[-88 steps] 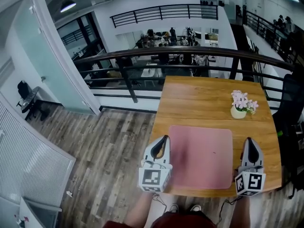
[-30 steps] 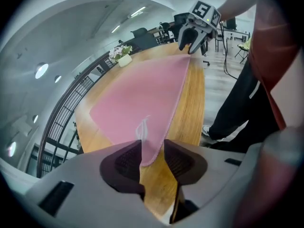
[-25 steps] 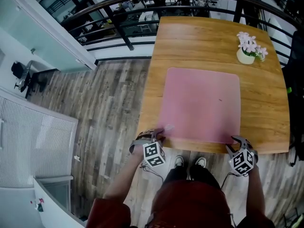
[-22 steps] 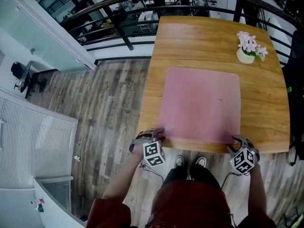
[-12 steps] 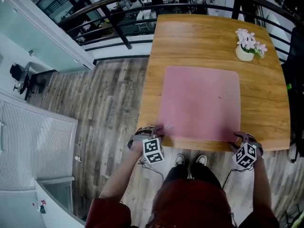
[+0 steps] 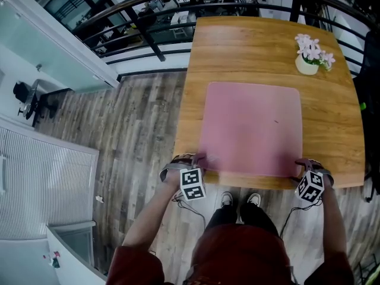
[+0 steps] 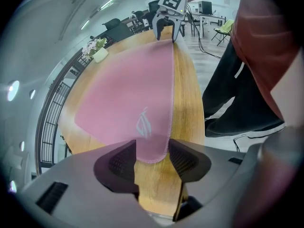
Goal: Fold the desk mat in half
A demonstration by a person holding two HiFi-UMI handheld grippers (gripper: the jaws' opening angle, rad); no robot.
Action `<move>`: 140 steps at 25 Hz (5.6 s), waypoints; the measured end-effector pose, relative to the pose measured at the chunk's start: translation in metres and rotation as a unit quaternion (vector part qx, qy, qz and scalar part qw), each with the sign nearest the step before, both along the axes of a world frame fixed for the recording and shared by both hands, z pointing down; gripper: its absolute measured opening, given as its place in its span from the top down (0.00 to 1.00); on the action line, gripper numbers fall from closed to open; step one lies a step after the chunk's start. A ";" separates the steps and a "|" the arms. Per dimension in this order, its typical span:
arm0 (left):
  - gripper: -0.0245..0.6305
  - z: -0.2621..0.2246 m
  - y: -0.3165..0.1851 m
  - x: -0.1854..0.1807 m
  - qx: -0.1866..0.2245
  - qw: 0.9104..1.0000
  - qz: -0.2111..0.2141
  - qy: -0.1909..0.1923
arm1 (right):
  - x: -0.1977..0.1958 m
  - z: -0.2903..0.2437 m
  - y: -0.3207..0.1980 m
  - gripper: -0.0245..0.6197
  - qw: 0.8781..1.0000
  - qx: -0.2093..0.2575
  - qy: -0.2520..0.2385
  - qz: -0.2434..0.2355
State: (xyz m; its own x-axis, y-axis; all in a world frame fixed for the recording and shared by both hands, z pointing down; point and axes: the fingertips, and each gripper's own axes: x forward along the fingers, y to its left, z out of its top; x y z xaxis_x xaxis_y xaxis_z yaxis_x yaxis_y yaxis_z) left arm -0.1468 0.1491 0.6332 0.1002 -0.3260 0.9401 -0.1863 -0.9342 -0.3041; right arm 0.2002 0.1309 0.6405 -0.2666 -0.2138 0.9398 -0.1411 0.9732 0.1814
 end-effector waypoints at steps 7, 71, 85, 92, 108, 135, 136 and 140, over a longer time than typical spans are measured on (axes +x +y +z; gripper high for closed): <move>0.72 0.002 0.008 0.004 -0.023 1.000 0.002 0.003 | -0.005 0.002 0.013 0.68 0.998 -0.023 0.017 -0.048; 0.89 -0.025 -0.054 -0.006 0.090 0.994 0.014 0.055 | -0.014 -0.029 -0.038 0.90 0.980 0.179 0.029 0.081; 0.89 -0.010 -0.085 -0.001 0.085 0.995 -0.027 0.040 | -0.017 -0.015 -0.078 0.89 0.984 0.169 0.019 0.054; 0.89 -0.005 -0.097 0.003 0.087 0.995 -0.034 0.022 | -0.020 -0.011 -0.093 0.89 0.985 0.172 0.001 0.029; 0.89 -0.001 -0.107 0.009 0.091 0.996 -0.021 0.011 | -0.022 -0.014 -0.102 0.85 0.988 0.152 -0.038 0.010; 0.91 0.002 -0.146 -0.003 0.086 0.993 -0.086 -0.003 | -0.011 -0.002 -0.140 0.92 0.990 0.140 -0.010 0.022; 0.91 0.002 -0.147 -0.003 0.086 0.992 -0.087 -0.005 | -0.010 -0.002 -0.140 0.92 0.990 0.139 -0.012 0.022; 0.91 0.001 -0.152 -0.002 0.085 0.992 -0.091 -0.015 | -0.009 -0.004 -0.145 0.92 0.990 0.141 -0.018 0.016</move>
State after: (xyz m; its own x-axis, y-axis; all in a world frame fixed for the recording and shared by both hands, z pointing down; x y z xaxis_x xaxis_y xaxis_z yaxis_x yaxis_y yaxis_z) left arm -0.1490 -0.0025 0.6343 -0.0012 -0.4903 0.8716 -0.3360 -0.8207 -0.4621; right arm 0.1913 -0.0144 0.6364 -0.2883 -0.4754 0.8312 -0.1819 0.8794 0.4399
